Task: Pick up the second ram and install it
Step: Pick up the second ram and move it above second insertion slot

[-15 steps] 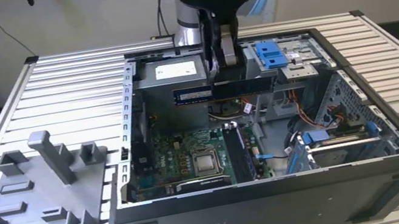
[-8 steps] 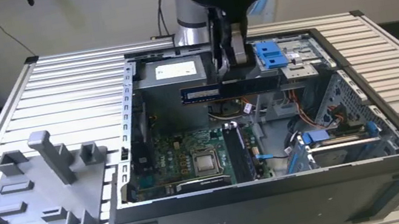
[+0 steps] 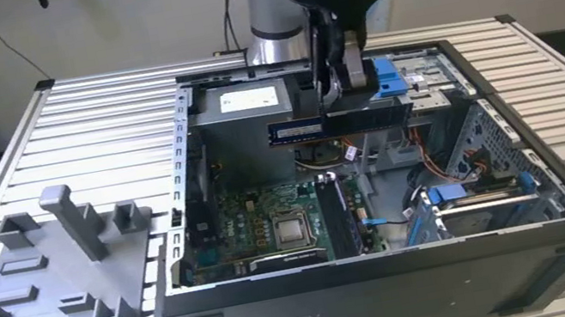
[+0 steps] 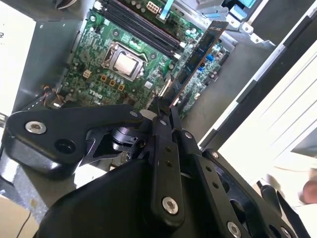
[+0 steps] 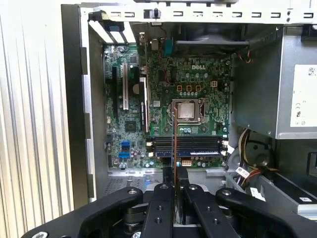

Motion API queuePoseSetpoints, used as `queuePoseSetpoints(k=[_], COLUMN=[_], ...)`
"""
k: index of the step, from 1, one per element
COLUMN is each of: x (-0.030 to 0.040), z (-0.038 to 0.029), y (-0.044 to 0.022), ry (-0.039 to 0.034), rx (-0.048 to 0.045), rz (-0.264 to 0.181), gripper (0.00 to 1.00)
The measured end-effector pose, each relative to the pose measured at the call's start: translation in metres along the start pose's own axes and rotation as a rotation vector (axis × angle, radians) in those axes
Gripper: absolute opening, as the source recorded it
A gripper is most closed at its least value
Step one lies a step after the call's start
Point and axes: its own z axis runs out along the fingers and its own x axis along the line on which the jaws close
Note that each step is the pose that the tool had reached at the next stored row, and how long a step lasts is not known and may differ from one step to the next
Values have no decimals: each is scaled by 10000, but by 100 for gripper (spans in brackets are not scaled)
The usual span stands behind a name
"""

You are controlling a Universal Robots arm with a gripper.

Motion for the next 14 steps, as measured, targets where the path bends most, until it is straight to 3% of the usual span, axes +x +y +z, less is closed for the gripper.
queuePoseSetpoints(k=[14], x=[-5], z=[5], y=[-183], ry=[0], rx=[0], rz=[0], gripper=[14])
